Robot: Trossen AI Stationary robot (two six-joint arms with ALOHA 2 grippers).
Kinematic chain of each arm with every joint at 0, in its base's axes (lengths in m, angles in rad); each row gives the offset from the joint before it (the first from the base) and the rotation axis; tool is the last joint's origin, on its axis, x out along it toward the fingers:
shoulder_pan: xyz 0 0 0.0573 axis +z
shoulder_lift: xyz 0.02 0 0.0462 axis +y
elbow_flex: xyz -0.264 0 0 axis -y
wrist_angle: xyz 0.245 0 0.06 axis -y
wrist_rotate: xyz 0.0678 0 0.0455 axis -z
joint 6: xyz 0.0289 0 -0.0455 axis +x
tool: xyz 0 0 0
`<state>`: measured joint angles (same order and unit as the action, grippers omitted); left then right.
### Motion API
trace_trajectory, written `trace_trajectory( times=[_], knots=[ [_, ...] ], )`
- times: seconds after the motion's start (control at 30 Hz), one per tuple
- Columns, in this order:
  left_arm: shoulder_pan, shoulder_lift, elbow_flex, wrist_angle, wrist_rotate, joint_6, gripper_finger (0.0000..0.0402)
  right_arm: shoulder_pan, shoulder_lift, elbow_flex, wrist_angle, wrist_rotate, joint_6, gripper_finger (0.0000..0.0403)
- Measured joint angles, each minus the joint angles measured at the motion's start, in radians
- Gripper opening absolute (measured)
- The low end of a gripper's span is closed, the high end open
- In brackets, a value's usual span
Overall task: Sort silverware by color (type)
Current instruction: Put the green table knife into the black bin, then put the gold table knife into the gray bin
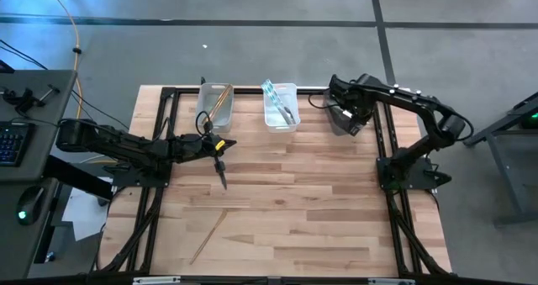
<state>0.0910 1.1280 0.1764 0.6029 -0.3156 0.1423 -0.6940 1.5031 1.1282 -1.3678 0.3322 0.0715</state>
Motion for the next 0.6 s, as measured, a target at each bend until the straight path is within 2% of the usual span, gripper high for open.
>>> trace_trajectory(
  times=[0.2,0.3,0.47,0.6],
  knots=[
    [0.000,0.000,0.000,0.000,0.045,0.000,0.0000,-0.008,0.030,0.000,0.020,0.012,0.006,0.0007],
    [0.000,0.000,0.000,-0.001,0.046,0.000,0.0000,-0.006,0.026,0.003,0.037,0.034,0.009,0.0038],
    [-0.004,0.000,0.002,-0.036,0.146,0.024,0.0000,0.021,0.009,0.041,0.031,0.043,0.014,0.0111],
    [-0.048,0.000,0.050,-0.181,0.153,-0.004,0.0000,0.070,-0.030,0.077,0.054,0.044,-0.011,0.0129]
  ],
)
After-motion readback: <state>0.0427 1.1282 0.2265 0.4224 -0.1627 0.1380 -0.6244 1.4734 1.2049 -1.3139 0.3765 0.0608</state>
